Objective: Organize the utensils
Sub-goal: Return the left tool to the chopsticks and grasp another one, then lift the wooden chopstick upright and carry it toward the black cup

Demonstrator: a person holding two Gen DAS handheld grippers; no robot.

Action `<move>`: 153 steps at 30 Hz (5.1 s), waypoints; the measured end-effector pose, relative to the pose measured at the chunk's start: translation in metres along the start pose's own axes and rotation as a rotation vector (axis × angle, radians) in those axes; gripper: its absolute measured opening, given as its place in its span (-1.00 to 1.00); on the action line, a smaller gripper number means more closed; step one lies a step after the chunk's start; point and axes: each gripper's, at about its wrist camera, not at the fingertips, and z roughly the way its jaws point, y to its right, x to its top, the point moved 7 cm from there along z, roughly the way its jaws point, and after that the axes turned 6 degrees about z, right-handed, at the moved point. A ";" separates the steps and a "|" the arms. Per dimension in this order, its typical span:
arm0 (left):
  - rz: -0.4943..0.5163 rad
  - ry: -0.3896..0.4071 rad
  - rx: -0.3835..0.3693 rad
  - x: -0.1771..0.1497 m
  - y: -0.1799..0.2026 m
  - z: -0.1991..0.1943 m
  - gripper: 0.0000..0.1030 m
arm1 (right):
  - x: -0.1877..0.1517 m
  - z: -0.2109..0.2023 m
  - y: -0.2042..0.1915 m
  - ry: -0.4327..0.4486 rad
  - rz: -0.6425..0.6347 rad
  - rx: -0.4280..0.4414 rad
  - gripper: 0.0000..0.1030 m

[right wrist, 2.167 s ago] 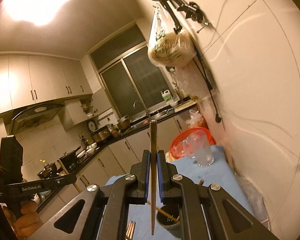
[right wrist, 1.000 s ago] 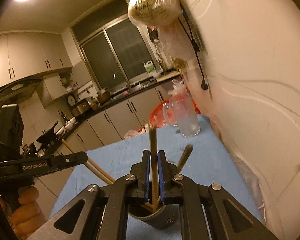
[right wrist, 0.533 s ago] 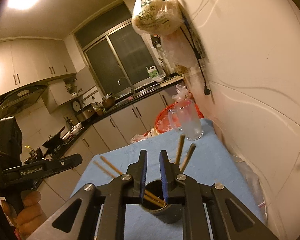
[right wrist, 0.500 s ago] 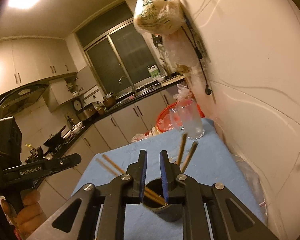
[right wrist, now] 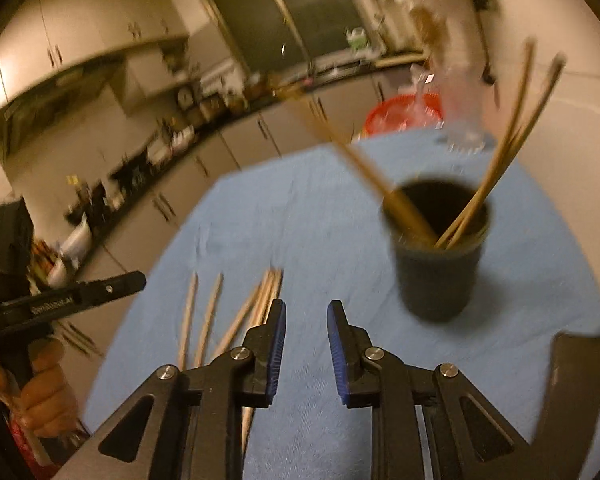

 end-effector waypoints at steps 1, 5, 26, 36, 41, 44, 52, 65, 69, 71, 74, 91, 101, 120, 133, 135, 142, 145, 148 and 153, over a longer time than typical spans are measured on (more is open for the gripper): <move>-0.005 -0.013 0.002 -0.005 -0.001 0.004 -0.43 | -0.009 0.010 -0.002 -0.020 -0.018 -0.010 -0.54; 0.014 -0.066 -0.010 -0.024 -0.001 0.023 -0.43 | -0.031 0.032 -0.004 -0.052 -0.054 -0.060 -0.54; 0.195 -0.197 0.073 -0.017 0.038 0.112 -0.43 | -0.048 0.056 0.026 -0.093 0.008 -0.078 -0.54; 0.152 -0.156 0.144 0.006 0.023 0.126 -0.85 | -0.047 0.057 0.028 -0.094 0.024 -0.062 -0.54; 0.085 -0.154 0.127 -0.007 -0.003 0.110 -0.85 | -0.047 0.056 0.025 -0.102 -0.009 -0.092 -0.53; 0.059 -0.137 0.127 -0.016 -0.021 0.097 -0.85 | -0.045 0.059 0.017 -0.133 -0.026 -0.088 -0.53; 0.038 -0.069 0.069 -0.023 -0.032 0.091 -0.83 | -0.005 0.090 -0.025 -0.230 -0.045 -0.035 -0.53; 0.037 -0.054 0.042 -0.024 -0.032 0.090 -0.82 | -0.011 0.141 -0.045 -0.305 -0.088 -0.131 -0.53; 0.020 -0.060 0.025 -0.024 -0.031 0.091 -0.82 | -0.008 0.147 -0.041 -0.304 -0.101 -0.173 -0.53; 0.022 -0.060 0.028 -0.024 -0.031 0.090 -0.82 | -0.005 0.153 -0.042 -0.306 -0.124 -0.193 -0.53; 0.026 -0.058 0.033 -0.023 -0.030 0.090 -0.82 | 0.004 0.163 -0.044 -0.313 -0.143 -0.231 -0.53; 0.034 0.040 -0.048 -0.012 -0.019 0.060 -0.85 | 0.051 0.106 -0.051 -0.150 -0.057 -0.024 -0.86; 0.011 0.140 -0.101 0.005 0.003 -0.017 -0.85 | 0.064 -0.018 -0.082 0.160 -0.127 0.102 -0.86; 0.044 0.242 -0.060 0.020 0.021 -0.076 -0.85 | 0.063 -0.083 -0.082 0.299 -0.125 0.140 -0.86; 0.051 0.278 -0.056 0.023 0.024 -0.094 -0.85 | 0.068 -0.093 -0.071 0.323 -0.102 0.131 -0.86; 0.051 0.279 -0.056 0.023 0.024 -0.096 -0.85 | 0.067 -0.094 -0.071 0.328 -0.097 0.129 -0.86; 0.056 0.292 -0.059 0.024 0.025 -0.102 -0.85 | 0.067 -0.101 -0.069 0.341 -0.088 0.132 -0.86; 0.059 0.295 -0.062 0.024 0.026 -0.104 -0.85 | 0.069 -0.104 -0.066 0.349 -0.081 0.130 -0.86; 0.065 0.301 -0.062 0.026 0.028 -0.107 -0.85 | 0.070 -0.108 -0.062 0.356 -0.068 0.128 -0.86; 0.072 0.302 -0.068 0.028 0.032 -0.109 -0.85 | 0.073 -0.114 -0.055 0.368 -0.055 0.124 -0.86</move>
